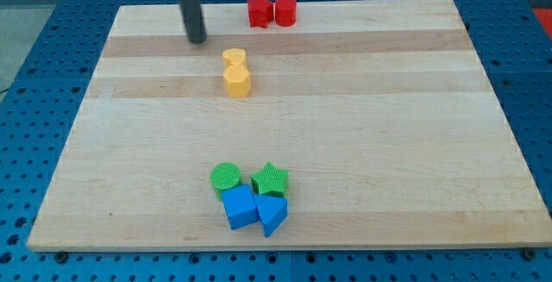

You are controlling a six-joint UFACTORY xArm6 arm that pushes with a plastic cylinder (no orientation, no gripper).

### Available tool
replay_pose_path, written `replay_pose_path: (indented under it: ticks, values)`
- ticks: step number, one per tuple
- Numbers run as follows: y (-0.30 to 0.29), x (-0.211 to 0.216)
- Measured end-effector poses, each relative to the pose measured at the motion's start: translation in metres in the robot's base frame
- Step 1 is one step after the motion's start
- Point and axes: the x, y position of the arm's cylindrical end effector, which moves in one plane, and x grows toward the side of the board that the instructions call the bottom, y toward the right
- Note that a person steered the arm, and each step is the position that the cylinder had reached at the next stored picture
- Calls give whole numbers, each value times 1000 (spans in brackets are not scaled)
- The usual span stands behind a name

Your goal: Slide yellow heart closer towards the red star

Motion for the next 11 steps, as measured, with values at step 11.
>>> replay_pose_path:
  ticks: [11]
  values:
    - [61,16]
